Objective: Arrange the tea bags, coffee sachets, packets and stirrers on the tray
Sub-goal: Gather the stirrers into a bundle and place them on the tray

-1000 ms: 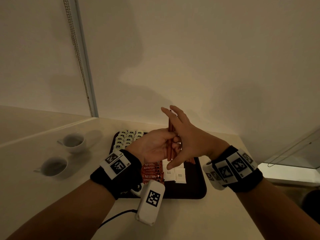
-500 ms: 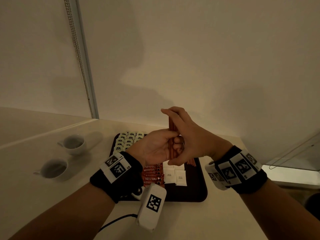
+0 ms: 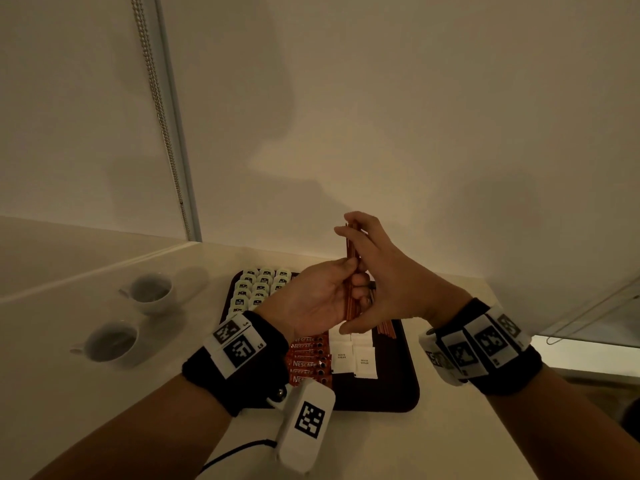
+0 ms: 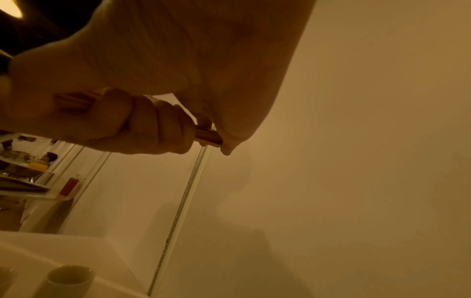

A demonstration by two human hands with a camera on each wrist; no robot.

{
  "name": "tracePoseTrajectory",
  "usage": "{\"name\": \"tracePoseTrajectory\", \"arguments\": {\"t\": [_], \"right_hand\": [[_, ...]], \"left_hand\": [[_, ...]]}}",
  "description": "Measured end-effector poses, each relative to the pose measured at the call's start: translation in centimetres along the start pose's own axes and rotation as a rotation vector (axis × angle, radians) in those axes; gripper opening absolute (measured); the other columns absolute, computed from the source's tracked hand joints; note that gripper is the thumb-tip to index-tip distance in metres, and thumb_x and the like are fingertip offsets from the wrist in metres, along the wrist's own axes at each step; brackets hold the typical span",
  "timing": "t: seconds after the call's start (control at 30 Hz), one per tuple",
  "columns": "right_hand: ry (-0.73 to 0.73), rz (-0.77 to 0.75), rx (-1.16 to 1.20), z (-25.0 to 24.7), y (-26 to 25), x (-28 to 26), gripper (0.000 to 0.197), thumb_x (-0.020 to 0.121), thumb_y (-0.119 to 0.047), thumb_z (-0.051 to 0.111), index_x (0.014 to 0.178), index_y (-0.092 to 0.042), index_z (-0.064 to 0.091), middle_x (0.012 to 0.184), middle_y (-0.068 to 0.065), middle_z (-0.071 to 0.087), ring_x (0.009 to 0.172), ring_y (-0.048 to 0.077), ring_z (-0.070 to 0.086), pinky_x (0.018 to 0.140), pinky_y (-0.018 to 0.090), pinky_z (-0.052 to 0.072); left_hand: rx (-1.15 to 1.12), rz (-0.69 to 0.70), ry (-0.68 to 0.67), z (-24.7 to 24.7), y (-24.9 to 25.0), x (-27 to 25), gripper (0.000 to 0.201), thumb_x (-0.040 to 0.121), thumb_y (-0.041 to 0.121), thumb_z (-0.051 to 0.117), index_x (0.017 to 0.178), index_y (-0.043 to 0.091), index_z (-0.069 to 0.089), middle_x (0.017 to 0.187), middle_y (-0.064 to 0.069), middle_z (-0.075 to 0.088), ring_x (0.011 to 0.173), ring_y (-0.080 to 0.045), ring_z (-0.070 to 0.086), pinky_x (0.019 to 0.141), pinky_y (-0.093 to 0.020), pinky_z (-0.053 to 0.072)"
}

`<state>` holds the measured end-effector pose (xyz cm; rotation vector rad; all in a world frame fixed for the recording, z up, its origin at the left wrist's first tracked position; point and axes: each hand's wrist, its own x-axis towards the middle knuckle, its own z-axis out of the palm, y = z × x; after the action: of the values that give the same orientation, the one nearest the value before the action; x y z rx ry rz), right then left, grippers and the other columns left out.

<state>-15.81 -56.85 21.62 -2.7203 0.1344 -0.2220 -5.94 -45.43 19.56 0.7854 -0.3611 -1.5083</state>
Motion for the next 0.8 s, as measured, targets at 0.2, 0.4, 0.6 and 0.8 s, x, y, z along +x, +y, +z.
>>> {"name": "tracePoseTrajectory", "arguments": {"t": [0.2, 0.4, 0.6, 0.8], "right_hand": [[-0.017, -0.036, -0.008, 0.0, 0.3, 0.0, 0.132, 0.042, -0.066, 0.078, 0.146, -0.006, 0.022, 0.146, 0.002, 0.007, 0.134, 0.011, 0.023, 0.103, 0.012, 0.034], [-0.028, -0.035, 0.0, 0.1, 0.8, -0.2, 0.129, 0.046, -0.066, 0.075, 0.146, -0.007, 0.021, 0.147, 0.001, 0.007, 0.138, 0.012, 0.018, 0.108, 0.02, 0.034], [-0.017, -0.047, -0.023, 0.5, 1.4, -0.3, 0.132, 0.044, -0.062, 0.08, 0.148, -0.012, 0.016, 0.149, 0.001, 0.005, 0.138, 0.012, 0.019, 0.107, 0.023, 0.038], [0.182, 0.356, 1.096, 1.7, 2.2, -0.9, 0.086, 0.07, -0.06, 0.07, 0.136, -0.012, 0.046, 0.137, 0.019, 0.048, 0.119, 0.021, 0.051, 0.099, 0.035, 0.045]], "left_hand": [[0.079, -0.033, -0.05, -0.4, 0.8, -0.1, 0.024, 0.101, 0.013, 0.034, 0.089, 0.009, 0.054, 0.068, -0.002, 0.052, 0.059, -0.012, 0.052, 0.062, -0.025, 0.052], [0.063, -0.039, -0.031, -0.3, 0.3, 0.2, 0.025, 0.102, 0.018, 0.034, 0.087, 0.01, 0.052, 0.062, 0.0, 0.047, 0.055, -0.011, 0.049, 0.059, -0.024, 0.05], [0.065, -0.038, -0.057, -0.3, 0.1, 0.6, 0.021, 0.099, 0.016, 0.035, 0.084, 0.012, 0.049, 0.062, 0.002, 0.04, 0.052, -0.008, 0.039, 0.056, -0.021, 0.041], [0.196, 0.007, -0.087, -0.7, 0.3, 1.3, 0.022, 0.101, 0.015, 0.034, 0.083, 0.015, 0.048, 0.062, 0.004, 0.038, 0.054, -0.008, 0.036, 0.055, -0.02, 0.04]]}}
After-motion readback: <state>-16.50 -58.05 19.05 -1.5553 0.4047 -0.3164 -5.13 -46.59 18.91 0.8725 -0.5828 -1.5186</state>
